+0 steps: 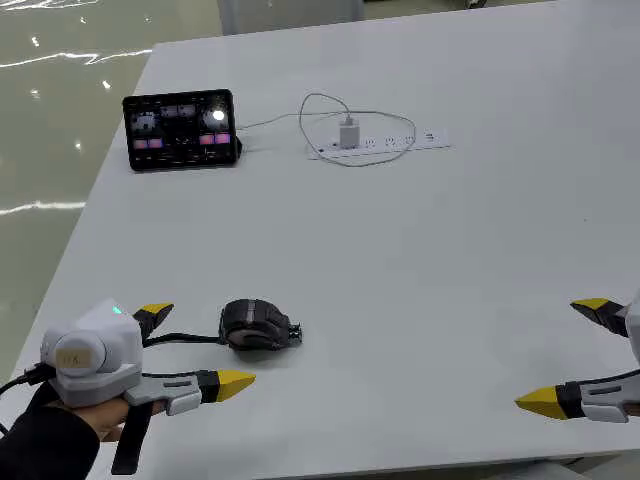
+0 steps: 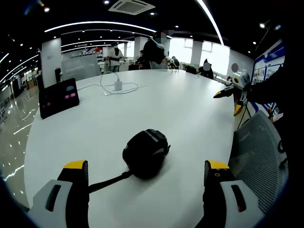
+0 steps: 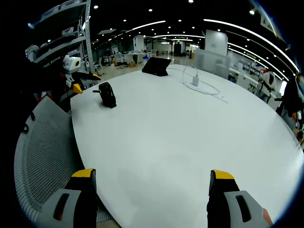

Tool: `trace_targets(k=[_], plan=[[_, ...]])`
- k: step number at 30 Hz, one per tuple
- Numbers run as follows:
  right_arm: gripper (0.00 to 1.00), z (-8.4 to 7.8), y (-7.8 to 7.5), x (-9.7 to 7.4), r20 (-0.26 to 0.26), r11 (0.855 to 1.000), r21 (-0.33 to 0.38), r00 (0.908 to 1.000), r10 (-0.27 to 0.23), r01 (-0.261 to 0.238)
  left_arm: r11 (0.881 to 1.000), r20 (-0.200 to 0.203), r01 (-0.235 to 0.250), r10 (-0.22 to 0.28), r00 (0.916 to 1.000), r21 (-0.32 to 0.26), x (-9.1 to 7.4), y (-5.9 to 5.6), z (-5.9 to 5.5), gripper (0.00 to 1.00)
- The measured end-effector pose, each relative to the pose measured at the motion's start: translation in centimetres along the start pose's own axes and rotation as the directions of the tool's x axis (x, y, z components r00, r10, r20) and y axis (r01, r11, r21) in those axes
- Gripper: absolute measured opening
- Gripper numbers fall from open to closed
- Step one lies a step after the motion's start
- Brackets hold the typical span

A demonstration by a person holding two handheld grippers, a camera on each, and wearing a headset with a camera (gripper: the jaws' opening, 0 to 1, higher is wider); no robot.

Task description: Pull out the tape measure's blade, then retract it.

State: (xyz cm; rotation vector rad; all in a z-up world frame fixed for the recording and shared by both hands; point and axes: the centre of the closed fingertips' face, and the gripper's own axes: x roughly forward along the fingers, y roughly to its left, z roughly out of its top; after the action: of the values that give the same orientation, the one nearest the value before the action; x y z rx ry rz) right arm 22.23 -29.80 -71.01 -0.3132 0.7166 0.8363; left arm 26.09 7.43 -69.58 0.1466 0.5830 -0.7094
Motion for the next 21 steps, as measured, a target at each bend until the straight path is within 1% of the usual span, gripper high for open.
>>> trace_targets(k=[2,6,9,13,19,21], plan=[[0.98,0.1,0.2,0.2,-0.004,1.0,-0.015,1.0,0.005,-0.005,1.0,-0.002,0.0,0.0,1.0,-0.003,0.0,0.0,-0.1,0.99],[0.98,0.1,0.3,0.3,-0.005,1.0,-0.016,1.0,0.004,-0.004,1.0,-0.01,0.002,-0.002,0.9999,0.003,-0.3,0.4,-0.5,0.99],[0.98,0.0,0.3,0.0,-0.007,1.0,-0.018,1.0,-0.001,0.001,1.0,-0.014,0.001,-0.001,0.9999,0.002,-0.5,0.7,-0.9,0.99],[0.99,-0.1,-0.1,-0.4,-0.01,1.0,-0.021,0.9999,-0.013,0.013,1.0,-0.02,0.0,0.0,0.9998,0.002,-0.7,0.9,-1.3,0.99],[0.99,-0.1,-0.4,-0.2,-0.009,0.999,-0.035,0.9995,-0.031,0.03,0.999,-0.039,0.02,-0.018,0.9991,0.027,-0.9,0.5,-1.9,0.99],[0.99,-0.3,-0.4,-0.2,-0.018,0.999,-0.035,0.9994,-0.031,0.03,0.999,-0.051,0.023,-0.021,0.9985,0.031,-1.0,0.5,-2.3,0.99]])
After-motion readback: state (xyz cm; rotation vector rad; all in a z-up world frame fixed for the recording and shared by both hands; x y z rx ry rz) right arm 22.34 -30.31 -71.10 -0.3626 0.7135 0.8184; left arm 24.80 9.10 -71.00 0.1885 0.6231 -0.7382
